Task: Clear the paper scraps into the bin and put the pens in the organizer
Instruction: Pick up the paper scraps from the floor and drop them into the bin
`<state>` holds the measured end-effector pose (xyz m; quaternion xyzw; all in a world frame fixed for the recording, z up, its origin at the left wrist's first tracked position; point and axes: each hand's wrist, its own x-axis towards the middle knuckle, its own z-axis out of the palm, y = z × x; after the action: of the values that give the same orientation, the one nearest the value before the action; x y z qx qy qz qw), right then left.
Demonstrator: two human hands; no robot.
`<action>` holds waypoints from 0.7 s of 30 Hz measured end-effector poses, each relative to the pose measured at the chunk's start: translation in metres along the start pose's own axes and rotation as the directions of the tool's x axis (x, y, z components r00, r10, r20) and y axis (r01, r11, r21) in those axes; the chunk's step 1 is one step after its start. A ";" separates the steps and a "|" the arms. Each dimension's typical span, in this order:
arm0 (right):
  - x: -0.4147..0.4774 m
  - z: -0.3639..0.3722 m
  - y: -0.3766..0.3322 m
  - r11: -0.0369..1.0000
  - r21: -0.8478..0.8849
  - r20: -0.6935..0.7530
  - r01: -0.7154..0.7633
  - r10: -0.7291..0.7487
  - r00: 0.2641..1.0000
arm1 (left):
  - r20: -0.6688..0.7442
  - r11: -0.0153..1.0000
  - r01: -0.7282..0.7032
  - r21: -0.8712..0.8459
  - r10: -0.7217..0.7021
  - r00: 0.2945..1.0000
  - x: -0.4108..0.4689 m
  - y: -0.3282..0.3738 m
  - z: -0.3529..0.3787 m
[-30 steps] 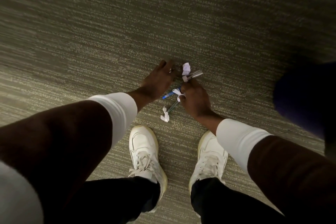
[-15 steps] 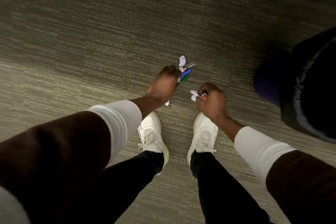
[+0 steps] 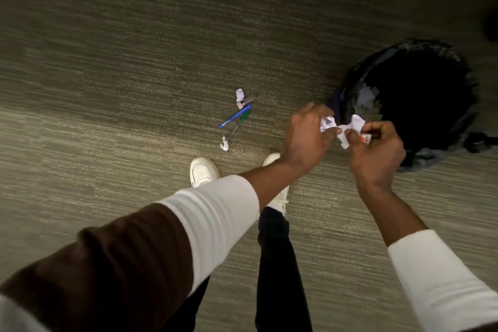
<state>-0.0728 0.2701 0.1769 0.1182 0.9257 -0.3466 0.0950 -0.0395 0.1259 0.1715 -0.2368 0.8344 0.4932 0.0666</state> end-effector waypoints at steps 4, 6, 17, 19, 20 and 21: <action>0.029 -0.032 0.013 0.994 0.017 -0.096 -0.110 0.111 0.989 | 0.002 0.996 0.067 -0.056 -0.067 0.998 0.008 0.036 0.031; 0.042 -0.042 0.019 0.985 0.023 -0.112 -0.171 0.173 0.979 | 0.020 0.989 0.114 -0.090 -0.112 0.993 0.014 0.051 0.044; 0.070 -0.046 0.026 0.978 0.075 -0.201 -0.195 0.206 0.958 | 0.205 0.997 -0.029 -0.077 0.044 0.978 0.033 0.079 0.050; 0.066 -0.040 0.025 0.984 0.092 -0.213 -0.151 0.168 0.963 | 0.193 0.988 -0.010 -0.156 0.041 0.980 0.030 0.068 0.041; 0.064 -0.037 0.024 0.987 0.097 -0.217 -0.127 0.146 0.965 | 0.181 0.984 -0.012 -0.179 0.045 0.982 0.029 0.062 0.037; 0.061 -0.033 0.022 0.989 0.104 -0.214 -0.103 0.123 0.969 | 0.168 0.980 -0.006 -0.200 0.040 0.985 0.027 0.056 0.034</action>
<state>-0.1278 0.3172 0.1719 0.2127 0.9054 -0.3675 0.0059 -0.0931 0.1682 0.1892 -0.1895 0.7748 0.5933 0.1082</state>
